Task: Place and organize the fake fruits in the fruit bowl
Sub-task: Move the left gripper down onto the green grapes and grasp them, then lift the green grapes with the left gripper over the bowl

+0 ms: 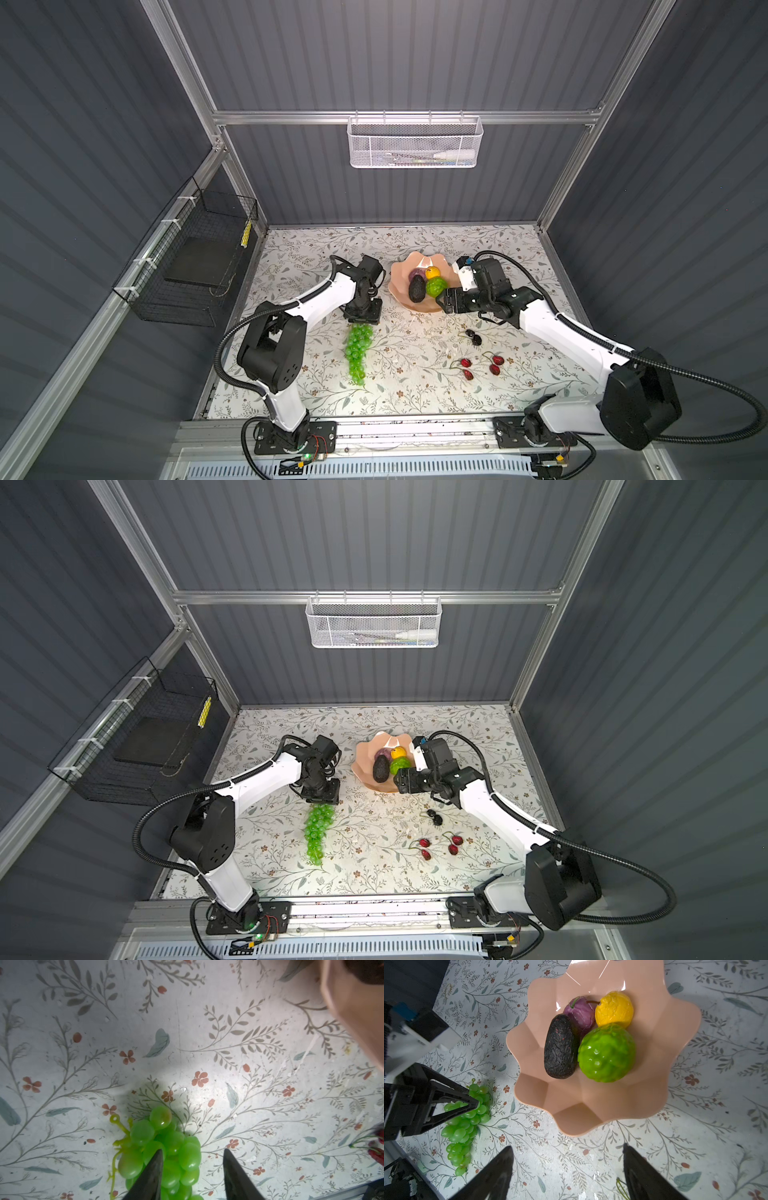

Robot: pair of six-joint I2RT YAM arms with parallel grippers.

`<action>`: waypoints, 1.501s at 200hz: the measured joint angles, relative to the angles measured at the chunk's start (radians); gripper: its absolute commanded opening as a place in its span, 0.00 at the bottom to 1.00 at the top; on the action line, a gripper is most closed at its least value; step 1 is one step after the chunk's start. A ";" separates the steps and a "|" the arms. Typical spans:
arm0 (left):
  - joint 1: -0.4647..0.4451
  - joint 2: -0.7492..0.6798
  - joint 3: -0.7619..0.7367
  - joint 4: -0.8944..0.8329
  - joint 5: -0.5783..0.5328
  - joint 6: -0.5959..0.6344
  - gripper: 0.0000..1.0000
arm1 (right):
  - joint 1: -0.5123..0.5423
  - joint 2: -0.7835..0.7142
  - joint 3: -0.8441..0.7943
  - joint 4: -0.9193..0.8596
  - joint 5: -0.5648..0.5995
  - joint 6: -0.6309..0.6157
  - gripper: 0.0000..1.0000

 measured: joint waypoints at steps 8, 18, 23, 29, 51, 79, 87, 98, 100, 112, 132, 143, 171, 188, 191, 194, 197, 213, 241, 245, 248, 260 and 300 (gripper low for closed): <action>0.000 0.007 -0.002 -0.002 0.000 0.003 0.47 | 0.000 -0.001 -0.005 0.008 0.000 0.004 0.82; 0.000 0.011 -0.006 0.001 0.000 0.008 0.42 | 0.000 -0.001 -0.011 0.015 0.000 0.007 0.82; 0.000 0.011 -0.009 0.002 0.000 0.011 0.41 | 0.000 -0.001 -0.014 0.018 0.000 0.008 0.82; 0.000 0.011 -0.011 0.003 -0.001 0.013 0.39 | 0.000 -0.001 -0.018 0.019 0.000 0.011 0.82; 0.000 0.011 -0.016 0.010 -0.008 0.017 0.30 | 0.000 0.000 -0.023 0.023 -0.002 0.014 0.82; 0.000 0.013 -0.022 0.020 -0.019 0.021 0.19 | 0.000 0.000 -0.027 0.037 -0.003 0.015 0.82; 0.000 0.015 -0.022 0.021 -0.019 0.024 0.16 | 0.000 0.000 -0.028 0.041 -0.003 0.017 0.82; 0.000 0.020 -0.022 0.021 -0.024 0.030 0.11 | 0.000 0.000 -0.033 0.051 -0.003 0.021 0.82; 0.000 0.021 -0.022 0.021 -0.025 0.029 0.10 | 0.000 0.000 -0.035 0.054 -0.003 0.022 0.82; 0.000 0.023 -0.026 0.022 -0.031 0.035 0.09 | 0.000 0.000 -0.047 0.063 -0.003 0.026 0.82; 0.000 0.022 -0.029 0.022 -0.044 0.039 0.02 | 0.000 0.000 -0.066 0.071 -0.003 0.034 0.82; 0.000 0.021 -0.031 0.022 -0.052 0.042 0.01 | 0.000 0.000 -0.072 0.073 -0.003 0.037 0.82; -0.001 0.000 -0.034 0.021 -0.071 0.042 0.00 | 0.001 0.000 -0.080 0.089 -0.004 0.043 0.82; -0.001 -0.032 -0.034 0.021 -0.076 0.041 0.00 | 0.001 0.000 -0.085 0.097 -0.004 0.049 0.82; -0.001 -0.039 -0.034 0.021 -0.076 0.041 0.00 | 0.001 0.000 -0.086 0.098 -0.004 0.050 0.82; -0.001 -0.047 -0.034 0.021 -0.076 0.042 0.00 | 0.001 0.000 -0.087 0.100 -0.004 0.051 0.82; -0.001 -0.053 -0.034 0.021 -0.077 0.041 0.00 | 0.001 0.000 -0.087 0.101 -0.004 0.052 0.82; -0.001 -0.097 -0.034 0.019 -0.078 0.041 0.00 | 0.001 0.000 -0.090 0.107 -0.004 0.056 0.82; -0.001 -0.164 -0.034 0.018 -0.063 0.041 0.00 | 0.002 0.000 -0.092 0.117 -0.004 0.059 0.82; -0.001 -0.171 -0.034 0.017 -0.058 0.041 0.00 | 0.002 0.000 -0.092 0.118 -0.004 0.059 0.82; -0.001 -0.176 -0.034 0.018 -0.055 0.041 0.00 | 0.002 0.000 -0.092 0.118 -0.003 0.059 0.82; -0.001 -0.197 -0.034 0.016 -0.041 0.041 0.00 | 0.002 0.000 -0.092 0.121 -0.003 0.059 0.82; -0.001 -0.274 -0.034 0.013 0.010 0.041 0.00 | 0.002 0.000 -0.092 0.128 -0.002 0.059 0.82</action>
